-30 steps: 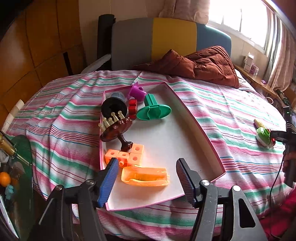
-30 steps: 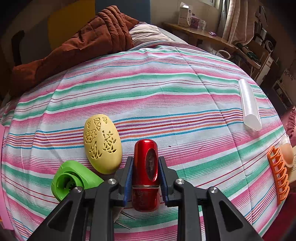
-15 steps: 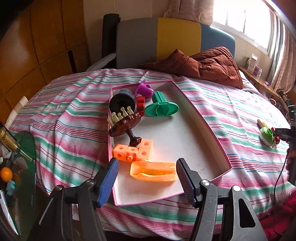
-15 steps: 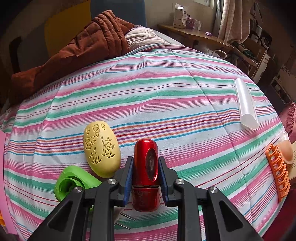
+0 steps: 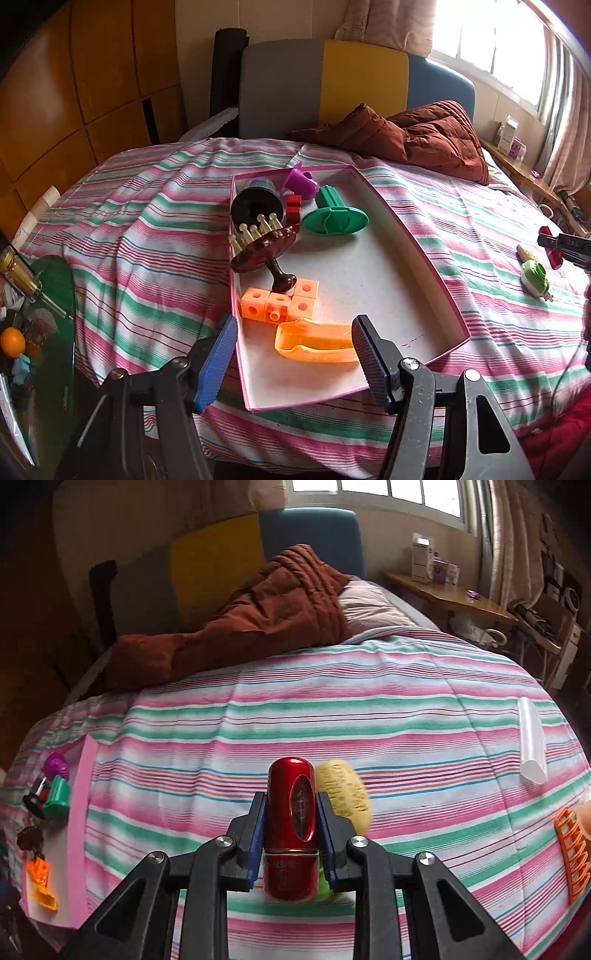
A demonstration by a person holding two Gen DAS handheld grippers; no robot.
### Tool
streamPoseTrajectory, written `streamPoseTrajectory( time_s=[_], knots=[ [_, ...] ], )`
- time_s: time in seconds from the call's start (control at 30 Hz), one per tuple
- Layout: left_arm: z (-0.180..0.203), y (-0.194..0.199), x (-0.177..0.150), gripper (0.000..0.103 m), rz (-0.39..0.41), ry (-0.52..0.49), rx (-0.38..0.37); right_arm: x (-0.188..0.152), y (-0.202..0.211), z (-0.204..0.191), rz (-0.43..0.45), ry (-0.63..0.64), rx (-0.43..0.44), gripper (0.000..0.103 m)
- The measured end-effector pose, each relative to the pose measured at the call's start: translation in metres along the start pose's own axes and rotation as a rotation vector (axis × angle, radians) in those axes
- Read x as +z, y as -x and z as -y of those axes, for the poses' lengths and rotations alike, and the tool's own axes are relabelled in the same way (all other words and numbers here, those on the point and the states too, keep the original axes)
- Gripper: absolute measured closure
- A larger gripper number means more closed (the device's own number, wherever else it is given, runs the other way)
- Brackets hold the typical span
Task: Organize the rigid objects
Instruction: 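Carry the red canister into the tray with the right tool, then open the right tool to release the red canister in the tray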
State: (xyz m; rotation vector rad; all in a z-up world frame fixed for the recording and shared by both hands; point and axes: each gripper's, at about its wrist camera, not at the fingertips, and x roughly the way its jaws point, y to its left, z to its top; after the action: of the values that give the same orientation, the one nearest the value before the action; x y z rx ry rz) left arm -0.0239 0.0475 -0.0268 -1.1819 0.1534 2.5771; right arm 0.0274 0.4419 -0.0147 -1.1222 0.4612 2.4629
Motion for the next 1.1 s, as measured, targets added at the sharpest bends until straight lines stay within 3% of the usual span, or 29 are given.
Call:
streamPoseTrajectory(
  time_s=[0.33, 0.5, 0.6, 0.73, 0.87, 1.1],
  knots=[
    [-0.029, 0.002, -0.004, 0.038, 0.016, 0.084, 0.016, -0.021, 0.014, -0.185, -0.086, 0.261, 0.346, 0.078],
    [-0.045, 0.003, -0.007, 0.038, 0.017, 0.117, 0.025, -0.036, -0.021, -0.263, -0.188, 0.345, 0.392, 0.078],
    [-0.053, 0.003, -0.009, 0.038, 0.014, 0.133, 0.029, -0.049, -0.047, -0.297, -0.233, 0.385, 0.361, 0.078],
    [-0.060, 0.003, -0.010, 0.038, 0.014, 0.144, 0.038, -0.062, -0.071, -0.317, -0.295, 0.400, 0.367, 0.078],
    [-0.063, 0.004, -0.010, 0.038, 0.019, 0.149, 0.046, -0.064, -0.068, -0.317, -0.296, 0.385, 0.406, 0.074],
    [-0.059, 0.009, -0.008, 0.038, 0.036, 0.136, 0.048, -0.057, -0.032, -0.291, -0.190, 0.370, 0.428, 0.073]
  ],
)
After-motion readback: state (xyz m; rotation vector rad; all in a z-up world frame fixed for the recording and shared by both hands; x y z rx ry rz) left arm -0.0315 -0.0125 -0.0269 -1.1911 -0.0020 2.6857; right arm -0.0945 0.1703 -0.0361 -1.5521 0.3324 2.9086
